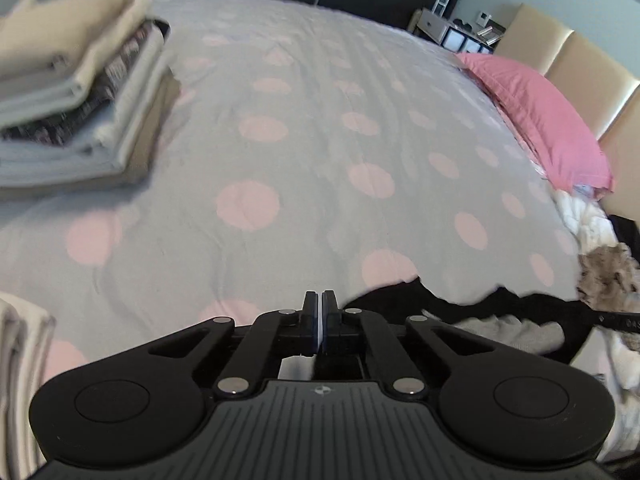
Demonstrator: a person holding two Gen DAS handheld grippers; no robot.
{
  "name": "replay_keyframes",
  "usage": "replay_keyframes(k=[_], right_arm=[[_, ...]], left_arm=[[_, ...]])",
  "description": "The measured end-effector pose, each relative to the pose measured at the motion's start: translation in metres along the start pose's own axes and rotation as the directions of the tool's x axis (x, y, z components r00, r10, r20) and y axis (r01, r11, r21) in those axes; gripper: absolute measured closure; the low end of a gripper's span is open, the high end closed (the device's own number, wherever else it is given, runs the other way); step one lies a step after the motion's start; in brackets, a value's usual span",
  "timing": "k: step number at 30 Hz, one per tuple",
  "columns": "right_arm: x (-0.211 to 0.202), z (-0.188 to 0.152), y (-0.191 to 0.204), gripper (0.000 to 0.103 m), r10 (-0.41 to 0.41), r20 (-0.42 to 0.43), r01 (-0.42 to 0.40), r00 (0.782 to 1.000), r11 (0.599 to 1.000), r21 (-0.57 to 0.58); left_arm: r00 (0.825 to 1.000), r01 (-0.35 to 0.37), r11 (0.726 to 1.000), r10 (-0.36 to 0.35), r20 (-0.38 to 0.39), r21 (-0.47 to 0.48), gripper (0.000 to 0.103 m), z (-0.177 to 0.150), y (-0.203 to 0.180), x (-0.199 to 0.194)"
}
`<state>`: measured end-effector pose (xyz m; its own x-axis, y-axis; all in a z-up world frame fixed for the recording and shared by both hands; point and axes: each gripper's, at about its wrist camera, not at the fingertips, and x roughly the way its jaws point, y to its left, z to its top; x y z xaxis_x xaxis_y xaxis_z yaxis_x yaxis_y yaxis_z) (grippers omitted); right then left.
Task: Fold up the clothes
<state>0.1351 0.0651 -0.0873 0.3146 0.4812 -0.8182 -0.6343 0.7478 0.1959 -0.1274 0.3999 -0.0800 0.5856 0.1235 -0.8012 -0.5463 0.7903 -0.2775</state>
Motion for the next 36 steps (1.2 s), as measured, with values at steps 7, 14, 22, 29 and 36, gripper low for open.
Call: replay_keyframes(k=[7, 14, 22, 29, 36], right_arm=[[0.004, -0.003, -0.017, 0.098, -0.144, -0.016, 0.144, 0.989, 0.989, 0.017], [0.022, -0.014, -0.016, 0.098, -0.145, -0.076, 0.143, 0.987, 0.989, -0.026], [0.001, -0.005, -0.018, 0.098, -0.137, 0.03, 0.137, 0.99, 0.991, -0.004], [-0.022, 0.003, -0.012, 0.098, -0.112, 0.15, 0.113, 0.982, 0.994, 0.001], [-0.042, 0.013, 0.0, 0.098, -0.077, 0.23, 0.097, 0.97, 0.992, -0.08]], left_arm=[[0.992, 0.015, 0.997, -0.005, -0.129, 0.072, 0.057, -0.02, -0.015, 0.03], [0.98, 0.01, 0.994, 0.012, -0.197, 0.11, 0.057, -0.034, -0.024, 0.049], [1.0, -0.022, 0.999, 0.023, -0.02, 0.024, 0.099, -0.011, -0.01, 0.012], [0.968, -0.06, 0.997, 0.07, 0.241, -0.047, 0.099, 0.007, 0.002, -0.044], [0.955, -0.041, 0.997, 0.057, 0.291, -0.06, 0.099, 0.018, 0.014, -0.069]])
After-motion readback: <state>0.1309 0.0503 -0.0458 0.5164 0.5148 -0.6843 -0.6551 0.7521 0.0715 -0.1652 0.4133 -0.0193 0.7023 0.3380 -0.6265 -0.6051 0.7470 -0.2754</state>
